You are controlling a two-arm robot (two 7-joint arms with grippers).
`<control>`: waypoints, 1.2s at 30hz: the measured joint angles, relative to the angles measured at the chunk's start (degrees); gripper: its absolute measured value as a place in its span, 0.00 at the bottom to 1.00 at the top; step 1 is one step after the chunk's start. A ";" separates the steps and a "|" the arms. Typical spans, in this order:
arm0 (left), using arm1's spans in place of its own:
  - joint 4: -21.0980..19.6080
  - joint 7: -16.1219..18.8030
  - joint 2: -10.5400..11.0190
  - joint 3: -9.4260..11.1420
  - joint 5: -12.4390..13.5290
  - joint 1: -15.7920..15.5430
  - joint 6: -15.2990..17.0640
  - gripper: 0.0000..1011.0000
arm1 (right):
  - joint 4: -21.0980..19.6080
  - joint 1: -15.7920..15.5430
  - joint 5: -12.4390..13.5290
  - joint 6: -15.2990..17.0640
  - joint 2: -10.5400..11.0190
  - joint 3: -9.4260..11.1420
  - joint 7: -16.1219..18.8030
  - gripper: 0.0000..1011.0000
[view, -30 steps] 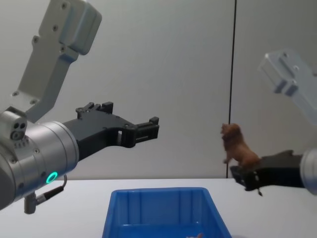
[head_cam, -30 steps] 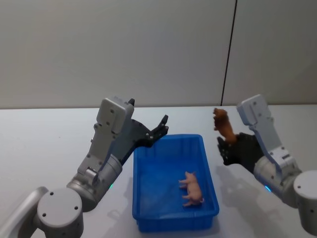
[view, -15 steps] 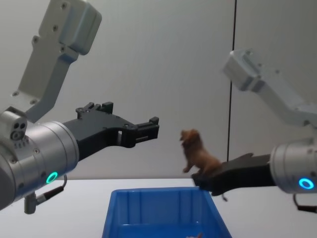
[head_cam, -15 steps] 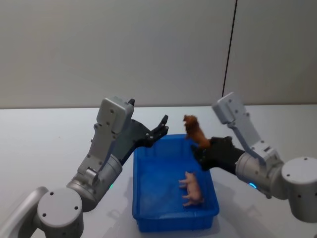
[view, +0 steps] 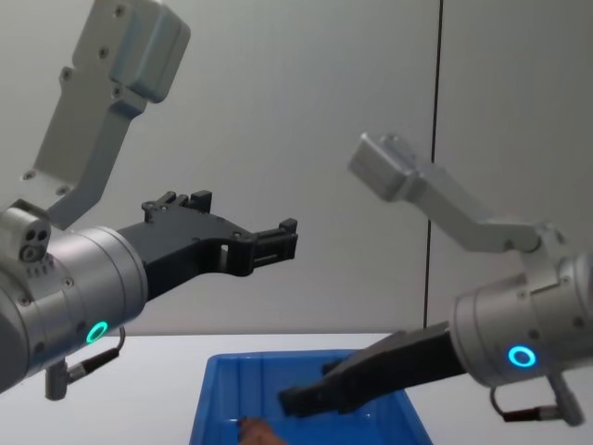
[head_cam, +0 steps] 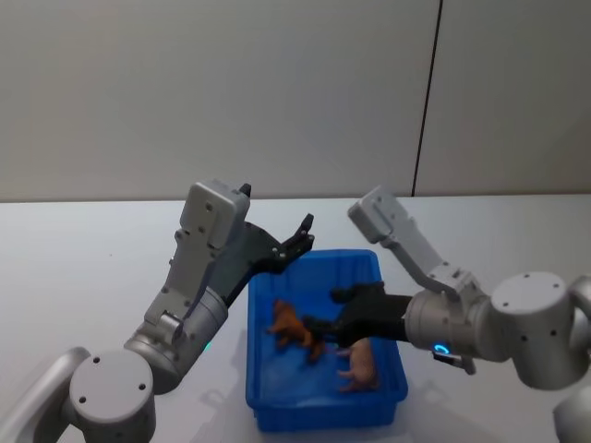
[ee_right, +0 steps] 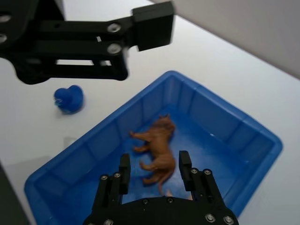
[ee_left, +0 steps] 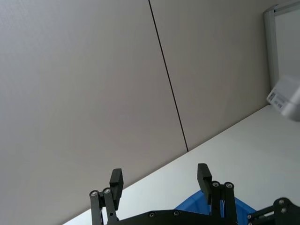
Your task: Pick up the two dolls from the table and place them into the box.
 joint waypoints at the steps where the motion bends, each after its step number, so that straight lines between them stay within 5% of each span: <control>1: 0.00 0.00 0.00 0.00 0.00 0.00 0.00 0.99 | 0.38 0.31 -0.04 0.22 -0.07 -0.09 0.78 0.62; 6: 0.00 0.00 0.00 0.00 0.00 0.00 0.00 0.99 | 1.29 1.24 -0.10 1.31 -0.13 -0.24 3.46 0.77; 15: 0.00 0.00 0.00 0.00 0.00 0.00 0.00 0.99 | -0.07 0.90 1.18 1.52 0.92 0.66 2.82 0.99; 36: 0.00 0.00 0.00 0.00 0.00 0.00 0.00 0.99 | -9.71 -5.77 6.26 0.49 6.00 5.16 -10.66 0.99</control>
